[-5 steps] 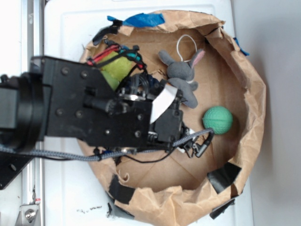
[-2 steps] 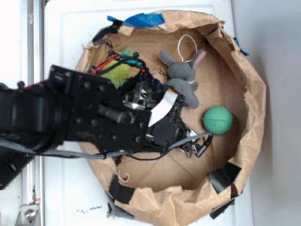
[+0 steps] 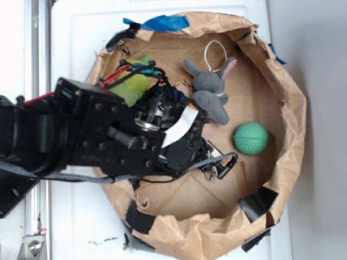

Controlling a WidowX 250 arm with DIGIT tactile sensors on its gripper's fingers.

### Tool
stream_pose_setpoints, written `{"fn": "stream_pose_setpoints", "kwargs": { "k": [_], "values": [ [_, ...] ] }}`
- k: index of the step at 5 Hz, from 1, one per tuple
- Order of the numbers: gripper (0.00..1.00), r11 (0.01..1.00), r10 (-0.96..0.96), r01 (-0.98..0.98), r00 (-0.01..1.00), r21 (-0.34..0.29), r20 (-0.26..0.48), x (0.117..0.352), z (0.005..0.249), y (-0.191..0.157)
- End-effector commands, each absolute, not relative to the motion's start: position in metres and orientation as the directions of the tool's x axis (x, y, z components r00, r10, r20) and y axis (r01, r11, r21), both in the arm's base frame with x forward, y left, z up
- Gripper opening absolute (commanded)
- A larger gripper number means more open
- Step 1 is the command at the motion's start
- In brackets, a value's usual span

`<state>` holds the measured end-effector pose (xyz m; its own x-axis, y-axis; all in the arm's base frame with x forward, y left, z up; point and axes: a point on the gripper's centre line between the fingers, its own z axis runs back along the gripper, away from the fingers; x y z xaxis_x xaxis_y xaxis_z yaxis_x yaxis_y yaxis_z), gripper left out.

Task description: Grab the blue rope.

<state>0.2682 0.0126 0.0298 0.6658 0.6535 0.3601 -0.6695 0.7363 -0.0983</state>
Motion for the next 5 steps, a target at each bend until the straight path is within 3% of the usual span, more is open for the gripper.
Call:
{"fn": "stream_pose_setpoints", "kwargs": {
  "k": [1,3,5],
  "values": [
    [0.00,0.722,0.668,-0.683,0.647,-0.110,0.367,0.271,0.038,0.023],
    [0.00,0.748,0.639,-0.657,0.675,-0.094,0.368,0.272,0.044,0.021],
    [0.00,0.880,0.470,-0.473,0.848,-0.047,0.245,0.265,0.084,0.013]
  ]
}}
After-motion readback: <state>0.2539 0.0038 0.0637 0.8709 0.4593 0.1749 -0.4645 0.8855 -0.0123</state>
